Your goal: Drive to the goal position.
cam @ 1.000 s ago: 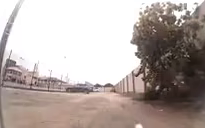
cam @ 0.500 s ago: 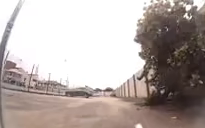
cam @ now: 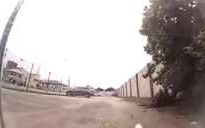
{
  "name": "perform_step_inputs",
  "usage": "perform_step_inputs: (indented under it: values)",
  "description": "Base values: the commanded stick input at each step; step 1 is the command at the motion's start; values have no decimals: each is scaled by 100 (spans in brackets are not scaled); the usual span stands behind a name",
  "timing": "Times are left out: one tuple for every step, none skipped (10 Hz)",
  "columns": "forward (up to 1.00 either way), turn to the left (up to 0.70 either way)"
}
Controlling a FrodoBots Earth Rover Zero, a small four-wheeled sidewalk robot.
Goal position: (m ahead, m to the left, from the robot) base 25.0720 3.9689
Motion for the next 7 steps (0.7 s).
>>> perform_step_inputs:
  values:
    - [98, 4]
    - [98, 4]
    - [98, 4]
    - [98, 4]
    - [98, 4]
    - [98, 4]
    - [98, 4]
